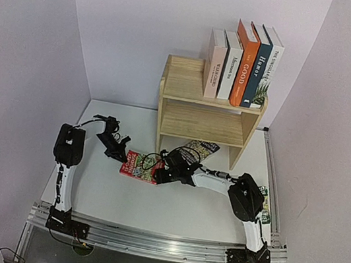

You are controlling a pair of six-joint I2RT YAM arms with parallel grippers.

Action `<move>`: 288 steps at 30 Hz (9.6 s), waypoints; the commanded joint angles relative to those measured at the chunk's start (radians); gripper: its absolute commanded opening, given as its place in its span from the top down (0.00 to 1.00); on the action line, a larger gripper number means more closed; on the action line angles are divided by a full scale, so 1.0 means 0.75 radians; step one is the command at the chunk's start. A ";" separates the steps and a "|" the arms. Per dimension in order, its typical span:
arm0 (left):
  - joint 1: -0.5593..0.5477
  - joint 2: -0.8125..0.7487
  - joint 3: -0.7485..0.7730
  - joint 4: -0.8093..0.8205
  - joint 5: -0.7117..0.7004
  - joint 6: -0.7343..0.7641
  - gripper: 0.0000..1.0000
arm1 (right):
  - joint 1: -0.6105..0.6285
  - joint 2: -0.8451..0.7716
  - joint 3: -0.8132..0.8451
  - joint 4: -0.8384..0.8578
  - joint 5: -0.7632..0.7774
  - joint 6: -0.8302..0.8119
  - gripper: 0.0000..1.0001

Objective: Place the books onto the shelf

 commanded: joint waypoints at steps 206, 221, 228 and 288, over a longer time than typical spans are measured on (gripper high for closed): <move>0.224 -0.614 -0.216 0.007 -0.142 0.003 0.02 | -0.294 -0.133 0.789 -0.808 0.605 -1.830 0.69; 0.223 -0.644 -0.226 0.006 -0.109 0.027 0.02 | -0.102 -0.299 0.700 -0.768 0.600 -1.249 0.35; 0.224 -0.682 -0.250 0.014 -0.065 0.052 0.02 | -0.008 -0.470 0.275 -0.581 0.656 -0.419 0.22; 0.224 -0.872 -0.387 0.078 0.026 0.107 0.01 | -0.427 -0.090 -0.624 0.763 0.361 1.327 1.00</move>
